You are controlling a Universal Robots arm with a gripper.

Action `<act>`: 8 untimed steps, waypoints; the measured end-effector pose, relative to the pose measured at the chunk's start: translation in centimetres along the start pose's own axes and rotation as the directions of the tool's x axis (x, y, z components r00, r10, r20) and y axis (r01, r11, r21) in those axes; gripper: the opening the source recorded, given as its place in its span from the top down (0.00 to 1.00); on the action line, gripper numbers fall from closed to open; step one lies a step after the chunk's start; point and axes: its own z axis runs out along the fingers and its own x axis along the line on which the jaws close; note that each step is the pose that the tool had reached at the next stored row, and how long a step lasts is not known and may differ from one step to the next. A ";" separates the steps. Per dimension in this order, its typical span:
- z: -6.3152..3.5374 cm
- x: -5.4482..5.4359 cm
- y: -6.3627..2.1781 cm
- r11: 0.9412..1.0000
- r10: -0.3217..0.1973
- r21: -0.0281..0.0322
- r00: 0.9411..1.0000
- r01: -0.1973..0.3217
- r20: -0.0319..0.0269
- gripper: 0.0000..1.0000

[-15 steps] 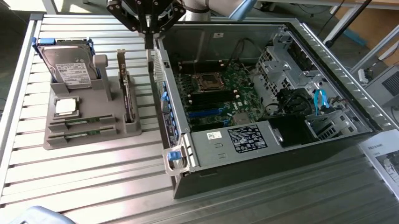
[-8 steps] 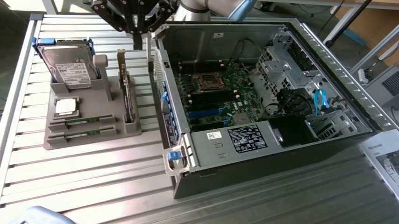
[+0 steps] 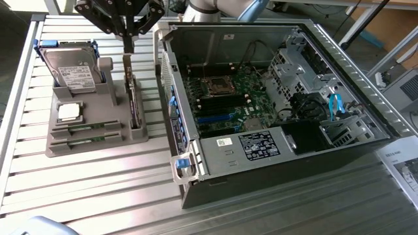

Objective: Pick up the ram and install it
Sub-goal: 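Reach for the ram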

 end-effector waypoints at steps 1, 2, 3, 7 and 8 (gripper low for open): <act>-0.01 0.3 -0.02 1.000 0.000 0.000 1.000 0.000 0.000 0.90; -0.01 0.8 -0.06 1.000 0.000 0.000 1.000 0.000 0.000 0.90; -0.01 1.1 -0.09 1.000 0.000 0.000 1.000 0.000 0.000 0.90; -0.01 2.4 -0.18 1.000 0.000 0.000 1.000 0.000 0.000 0.90; -0.02 2.6 -0.20 1.000 0.000 0.000 1.000 0.000 0.000 0.90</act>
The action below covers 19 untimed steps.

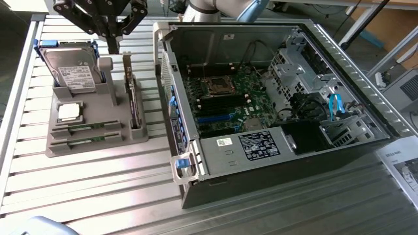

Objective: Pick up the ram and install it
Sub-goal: 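Reach for the ram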

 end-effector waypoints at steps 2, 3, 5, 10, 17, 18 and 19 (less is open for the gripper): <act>0.00 0.4 -0.03 1.000 0.000 0.000 1.000 0.000 0.000 0.90; 0.01 0.6 -0.05 1.000 0.000 0.000 1.000 0.000 0.000 0.90; 0.01 1.1 -0.08 1.000 0.000 0.001 1.000 0.000 0.000 0.90; 0.01 2.4 -0.19 1.000 0.000 0.001 1.000 0.000 0.000 0.90; 0.02 4.4 -0.34 1.000 0.000 0.004 1.000 0.000 0.000 0.90; 0.03 4.6 -0.35 1.000 0.000 0.005 1.000 0.000 0.000 0.90; 0.03 4.8 -0.37 1.000 0.000 0.006 1.000 0.000 0.000 0.90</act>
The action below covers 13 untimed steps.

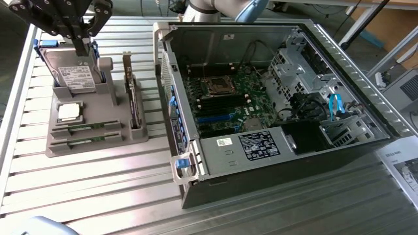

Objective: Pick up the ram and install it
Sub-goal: 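Reach for the ram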

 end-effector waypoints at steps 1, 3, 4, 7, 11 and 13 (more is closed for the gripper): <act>0.01 0.1 -0.01 1.000 0.000 0.001 1.000 0.000 0.000 0.90; 0.01 0.2 -0.02 1.000 0.000 0.002 1.000 0.000 0.000 0.90; 0.01 0.3 -0.03 1.000 0.000 0.002 1.000 0.000 0.000 0.90; 0.01 0.5 -0.04 1.000 0.000 0.003 1.000 0.000 0.000 0.90; -0.01 0.9 -0.07 1.000 0.000 0.003 1.000 0.000 0.000 0.90; -0.01 0.9 -0.07 1.000 0.000 0.003 1.000 0.000 0.000 0.90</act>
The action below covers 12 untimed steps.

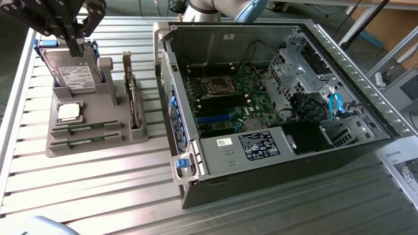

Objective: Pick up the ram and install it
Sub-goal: 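Reach for the ram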

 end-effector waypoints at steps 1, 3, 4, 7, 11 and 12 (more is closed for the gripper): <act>0.00 0.0 0.00 1.000 0.000 0.000 1.000 0.000 0.000 0.90; 0.00 0.0 0.00 1.000 0.000 0.000 1.000 0.000 0.000 0.90; 0.00 0.0 0.00 1.000 0.000 0.000 1.000 0.000 0.000 0.90; 0.00 0.0 -0.03 1.000 0.000 0.000 1.000 0.000 0.000 0.90; -0.01 -0.1 -0.36 1.000 0.000 0.000 1.000 0.000 0.000 0.90; -0.01 -0.1 -0.47 1.000 0.000 0.000 1.000 0.000 0.000 0.90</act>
